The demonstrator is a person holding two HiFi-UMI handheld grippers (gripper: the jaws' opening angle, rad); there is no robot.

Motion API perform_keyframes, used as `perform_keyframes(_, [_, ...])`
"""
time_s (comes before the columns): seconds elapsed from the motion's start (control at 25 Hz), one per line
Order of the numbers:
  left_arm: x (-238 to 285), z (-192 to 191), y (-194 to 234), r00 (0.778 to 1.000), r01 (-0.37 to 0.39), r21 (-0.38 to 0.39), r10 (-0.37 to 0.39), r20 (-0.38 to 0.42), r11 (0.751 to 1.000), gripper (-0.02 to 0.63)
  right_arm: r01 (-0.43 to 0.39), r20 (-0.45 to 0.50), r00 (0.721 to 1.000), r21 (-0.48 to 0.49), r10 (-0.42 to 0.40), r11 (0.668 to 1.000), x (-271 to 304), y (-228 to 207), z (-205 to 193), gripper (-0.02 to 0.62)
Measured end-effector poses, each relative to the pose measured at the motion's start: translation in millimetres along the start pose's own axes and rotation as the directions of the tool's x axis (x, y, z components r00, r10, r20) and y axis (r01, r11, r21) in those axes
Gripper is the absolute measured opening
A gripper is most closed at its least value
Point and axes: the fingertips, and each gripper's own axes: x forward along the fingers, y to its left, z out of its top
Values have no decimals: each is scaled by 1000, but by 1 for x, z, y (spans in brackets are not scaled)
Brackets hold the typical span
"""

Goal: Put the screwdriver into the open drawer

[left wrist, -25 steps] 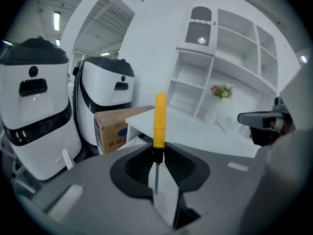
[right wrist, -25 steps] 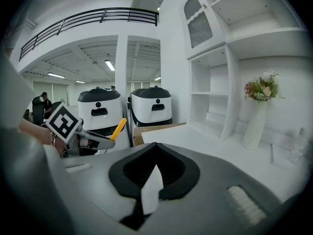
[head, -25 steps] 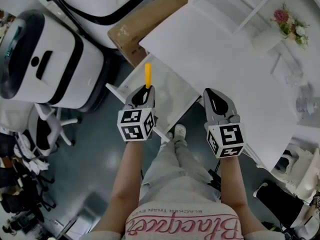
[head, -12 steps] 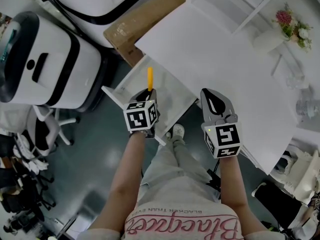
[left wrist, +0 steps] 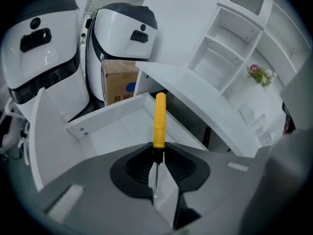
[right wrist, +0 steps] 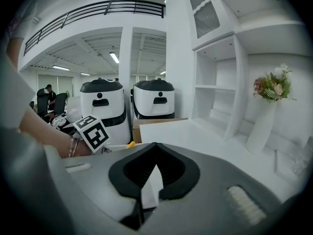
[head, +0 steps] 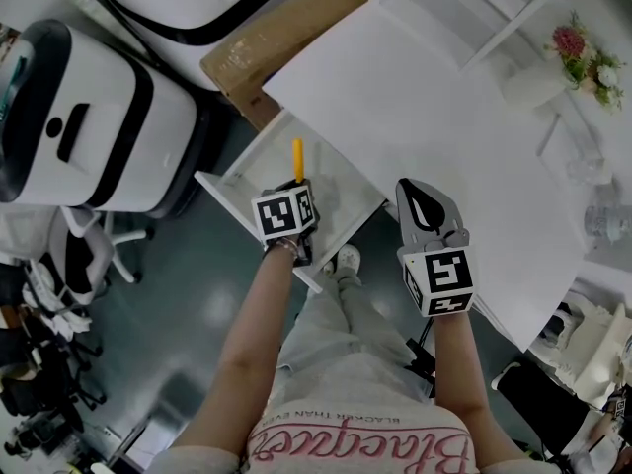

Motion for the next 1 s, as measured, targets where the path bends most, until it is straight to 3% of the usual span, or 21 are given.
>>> perform_keyframes(1.0, [74, -39, 27, 985, -53, -118, 33, -171, 992, 91, -33, -35, 999, 43, 35, 999, 34, 2, -19, 2])
